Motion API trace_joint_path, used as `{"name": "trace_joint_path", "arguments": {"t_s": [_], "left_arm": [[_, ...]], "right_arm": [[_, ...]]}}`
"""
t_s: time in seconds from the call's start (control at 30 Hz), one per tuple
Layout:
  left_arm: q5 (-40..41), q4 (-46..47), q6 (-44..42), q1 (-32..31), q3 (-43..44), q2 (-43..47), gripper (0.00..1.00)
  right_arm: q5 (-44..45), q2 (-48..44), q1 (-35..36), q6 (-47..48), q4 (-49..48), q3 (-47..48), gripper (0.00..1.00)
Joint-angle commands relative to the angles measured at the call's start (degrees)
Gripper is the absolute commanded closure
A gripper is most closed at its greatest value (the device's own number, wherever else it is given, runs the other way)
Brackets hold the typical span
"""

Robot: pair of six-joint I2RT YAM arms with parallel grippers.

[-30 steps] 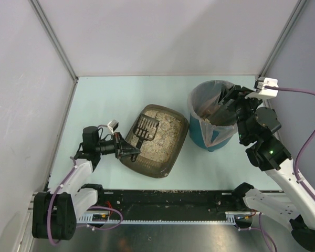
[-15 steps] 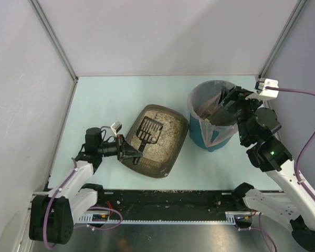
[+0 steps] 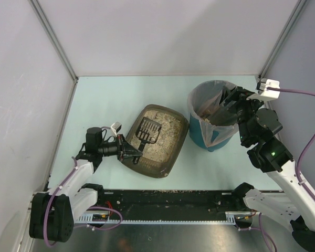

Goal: Clean the litter box

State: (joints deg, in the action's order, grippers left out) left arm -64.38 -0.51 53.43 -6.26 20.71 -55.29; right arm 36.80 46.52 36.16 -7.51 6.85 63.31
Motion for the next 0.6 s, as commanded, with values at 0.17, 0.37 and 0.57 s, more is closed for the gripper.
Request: {"name": "trace_joint_path", "arguments": {"t_s": [0.17,0.37,0.57], "left_arm": [[6.72,2.35,12.91,-0.77,2.05,7.03,1.0],[10.59,5.08,23.21,-0.94,4.77,9.93,1.0],[13.22,5.0,27.16,-3.92,8.9,9.15,1.0]], "right_arm": [[0.38,-0.38,0.31,-1.11,-0.17,0.06,0.25],[1.17,-0.56,0.4,-0.49,-1.05,0.06,0.24],[0.56,-0.12,0.31,0.04,-1.31,0.15,0.24]]}}
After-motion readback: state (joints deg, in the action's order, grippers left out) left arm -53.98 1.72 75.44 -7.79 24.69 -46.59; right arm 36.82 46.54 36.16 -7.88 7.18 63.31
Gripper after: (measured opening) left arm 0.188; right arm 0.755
